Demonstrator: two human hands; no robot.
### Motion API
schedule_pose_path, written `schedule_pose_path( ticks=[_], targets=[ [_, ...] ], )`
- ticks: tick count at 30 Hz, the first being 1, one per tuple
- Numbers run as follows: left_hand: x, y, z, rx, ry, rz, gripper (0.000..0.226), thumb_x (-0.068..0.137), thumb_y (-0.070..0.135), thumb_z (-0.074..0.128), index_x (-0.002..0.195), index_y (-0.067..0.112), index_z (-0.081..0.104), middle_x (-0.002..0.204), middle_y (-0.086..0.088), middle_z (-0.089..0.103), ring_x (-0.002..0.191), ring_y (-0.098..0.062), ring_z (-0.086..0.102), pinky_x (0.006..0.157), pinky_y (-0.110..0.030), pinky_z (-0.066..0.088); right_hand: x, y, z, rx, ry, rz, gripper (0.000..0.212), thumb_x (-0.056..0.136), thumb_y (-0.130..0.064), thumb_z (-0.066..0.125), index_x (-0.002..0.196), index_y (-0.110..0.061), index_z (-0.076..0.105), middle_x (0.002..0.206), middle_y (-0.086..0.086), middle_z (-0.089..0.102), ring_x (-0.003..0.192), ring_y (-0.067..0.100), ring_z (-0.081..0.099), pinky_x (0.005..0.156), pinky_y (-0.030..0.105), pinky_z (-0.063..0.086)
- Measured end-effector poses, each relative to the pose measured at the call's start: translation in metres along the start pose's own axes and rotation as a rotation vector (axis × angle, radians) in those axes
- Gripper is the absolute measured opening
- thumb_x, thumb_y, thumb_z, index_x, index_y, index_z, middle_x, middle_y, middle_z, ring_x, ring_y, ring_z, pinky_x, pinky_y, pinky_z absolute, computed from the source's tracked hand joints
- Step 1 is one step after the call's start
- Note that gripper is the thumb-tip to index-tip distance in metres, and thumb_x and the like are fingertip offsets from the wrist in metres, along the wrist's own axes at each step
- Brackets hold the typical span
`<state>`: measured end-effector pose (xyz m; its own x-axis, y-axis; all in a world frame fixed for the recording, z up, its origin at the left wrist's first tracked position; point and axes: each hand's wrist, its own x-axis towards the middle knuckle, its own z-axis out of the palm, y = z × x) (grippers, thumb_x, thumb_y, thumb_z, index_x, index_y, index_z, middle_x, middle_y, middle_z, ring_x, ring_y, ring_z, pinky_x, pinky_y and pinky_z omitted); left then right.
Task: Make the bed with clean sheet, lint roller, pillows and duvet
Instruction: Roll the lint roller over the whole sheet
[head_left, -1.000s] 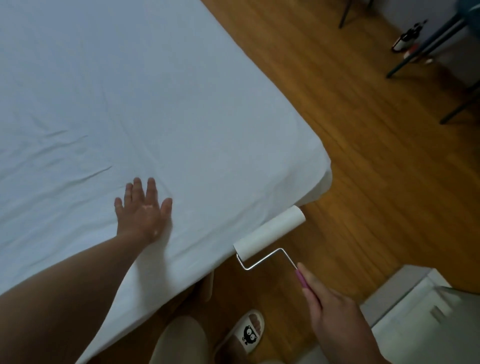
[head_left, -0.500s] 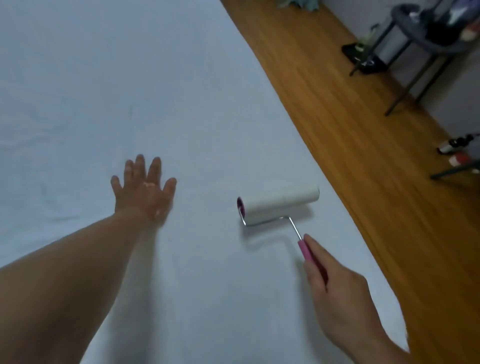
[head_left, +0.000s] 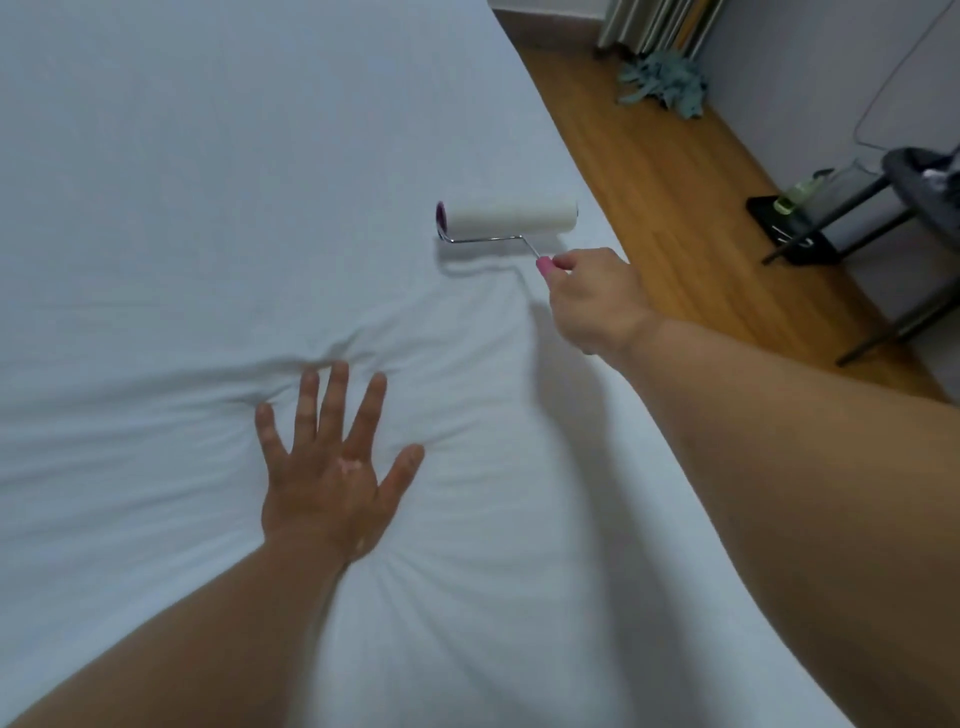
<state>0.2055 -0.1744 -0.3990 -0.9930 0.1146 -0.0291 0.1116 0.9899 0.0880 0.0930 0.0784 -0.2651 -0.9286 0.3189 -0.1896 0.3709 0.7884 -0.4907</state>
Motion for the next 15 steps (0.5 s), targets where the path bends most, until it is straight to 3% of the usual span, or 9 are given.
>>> schedule_pose_path(
  ticks=[5, 9, 12, 15],
  targets=[
    [0.004, -0.003, 0.011, -0.001, 0.019, 0.017, 0.080, 0.091, 0.076, 0.006, 0.158, 0.034, -0.002, 0.167, -0.001, -0.006, 0.153, -0.026, -0.009, 0.118, -0.064, 0.001, -0.016, 0.009, 0.014, -0.232, -0.064, 0.073, 0.041, 0.106, -0.039, 0.037, 0.112, -0.008, 0.062, 0.107, 0.017, 0.062, 0.085, 0.033, 0.057, 0.069, 0.031, 0.039],
    [0.003, -0.001, 0.006, 0.009, 0.008, 0.005, 0.081, 0.089, 0.077, 0.001, 0.158, 0.035, -0.004, 0.167, 0.000, -0.007, 0.153, -0.025, -0.012, 0.118, -0.063, -0.001, -0.091, 0.042, 0.001, -0.356, -0.151, -0.066, 0.029, 0.106, -0.023, 0.033, 0.119, -0.012, 0.057, 0.110, 0.014, 0.061, 0.102, 0.037, 0.059, 0.082, 0.039, 0.049],
    [0.001, 0.000, 0.001, -0.003, -0.004, 0.000, 0.081, 0.087, 0.078, -0.002, 0.157, 0.036, -0.007, 0.167, 0.000, -0.008, 0.152, -0.023, -0.015, 0.118, -0.062, -0.005, -0.159, 0.079, -0.007, -0.288, -0.163, -0.029, 0.031, 0.108, -0.036, 0.027, 0.106, -0.023, 0.054, 0.093, 0.006, 0.064, 0.088, 0.032, 0.061, 0.076, 0.041, 0.052],
    [-0.003, 0.003, -0.005, 0.004, -0.002, -0.002, 0.083, 0.088, 0.078, 0.000, 0.158, 0.035, -0.001, 0.167, -0.001, -0.002, 0.153, -0.024, -0.010, 0.118, -0.062, -0.005, -0.235, 0.110, -0.019, -0.130, -0.194, 0.110, 0.037, 0.105, -0.053, 0.022, 0.092, -0.030, 0.048, 0.072, -0.003, 0.062, 0.074, 0.023, 0.061, 0.065, 0.039, 0.045]
  ],
)
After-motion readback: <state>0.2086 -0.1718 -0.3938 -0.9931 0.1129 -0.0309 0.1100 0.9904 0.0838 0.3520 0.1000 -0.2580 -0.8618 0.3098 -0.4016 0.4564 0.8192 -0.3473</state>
